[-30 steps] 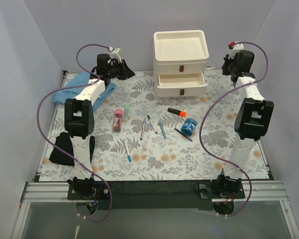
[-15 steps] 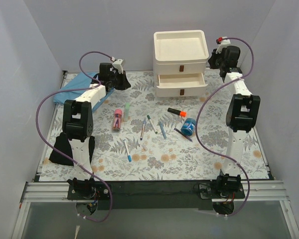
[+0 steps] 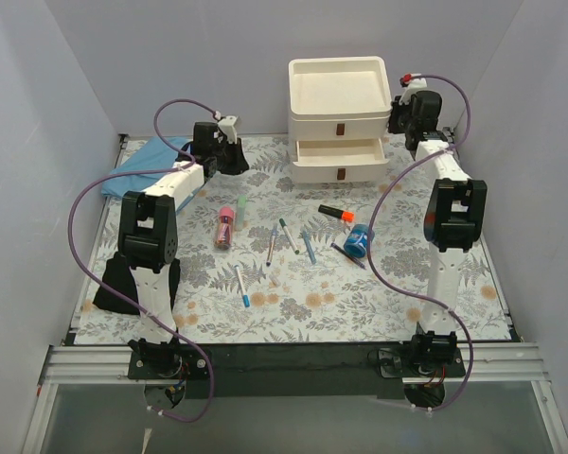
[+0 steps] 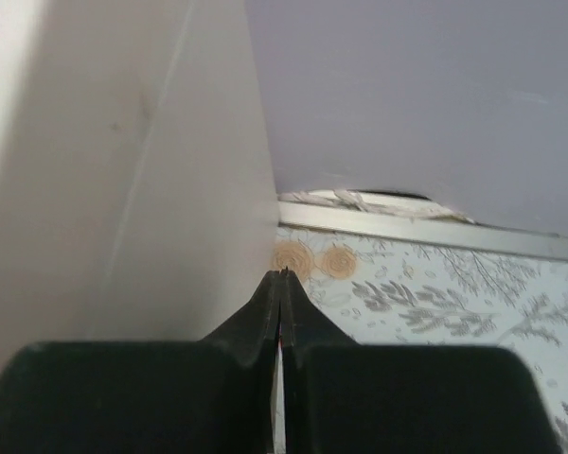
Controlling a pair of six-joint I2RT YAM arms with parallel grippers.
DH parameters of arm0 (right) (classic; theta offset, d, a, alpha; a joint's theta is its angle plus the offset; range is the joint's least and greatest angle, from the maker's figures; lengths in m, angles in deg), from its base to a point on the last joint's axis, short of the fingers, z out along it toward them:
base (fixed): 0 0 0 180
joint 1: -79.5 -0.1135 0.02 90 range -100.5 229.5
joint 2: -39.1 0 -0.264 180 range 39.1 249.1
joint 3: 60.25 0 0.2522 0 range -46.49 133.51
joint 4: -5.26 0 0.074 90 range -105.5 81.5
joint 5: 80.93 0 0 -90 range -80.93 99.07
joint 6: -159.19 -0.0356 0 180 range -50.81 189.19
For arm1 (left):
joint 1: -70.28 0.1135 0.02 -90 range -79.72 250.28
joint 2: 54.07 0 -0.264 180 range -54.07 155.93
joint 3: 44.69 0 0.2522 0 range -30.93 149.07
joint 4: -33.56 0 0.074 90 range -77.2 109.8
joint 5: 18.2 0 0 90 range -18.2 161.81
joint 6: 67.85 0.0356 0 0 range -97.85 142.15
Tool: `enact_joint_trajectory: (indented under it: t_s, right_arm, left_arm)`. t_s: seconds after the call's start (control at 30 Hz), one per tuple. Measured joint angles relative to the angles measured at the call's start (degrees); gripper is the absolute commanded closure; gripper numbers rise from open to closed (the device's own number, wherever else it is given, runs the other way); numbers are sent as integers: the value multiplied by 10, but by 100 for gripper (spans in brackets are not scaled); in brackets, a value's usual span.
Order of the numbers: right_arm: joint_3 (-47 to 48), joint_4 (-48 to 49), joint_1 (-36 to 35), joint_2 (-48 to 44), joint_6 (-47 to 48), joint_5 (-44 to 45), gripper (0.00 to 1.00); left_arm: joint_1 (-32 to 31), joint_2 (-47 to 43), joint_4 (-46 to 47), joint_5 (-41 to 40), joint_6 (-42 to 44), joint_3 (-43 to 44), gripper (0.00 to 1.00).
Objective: Sort the stationery into containers
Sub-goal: Move the storage box to the center of the board, then pick up the pen from the center of the board.
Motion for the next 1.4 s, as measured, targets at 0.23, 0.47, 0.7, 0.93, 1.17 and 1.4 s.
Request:
enact_joint_trajectory:
  t_s: [0.23,0.47,0.7,0.93,1.17,1.4]
  right_arm:
    - [-153,-13,46,-106,9,36,53]
    - [-328,-116,102,-316,160,-126,45]
    - [-360,-298,-25,-403,371,-247,43]
    - [-374,-410,-103,-395,501,-255,32]
    - [-362,-442,-108,-335,537,-245,5]
    - [-321,-451,-124,-266,555,-222,12]
  left_arm:
    - [12,-59,-60,-26,29,-48,28]
    - [20,-187,-100,-22,37,-118,23]
    - [20,-240,-100,-16,20,-182,23]
    - [20,-296,-101,-21,10,-265,23]
    - [20,-351,-103,-22,7,-280,22]
    - [20,-361,-102,-21,5,-295,23]
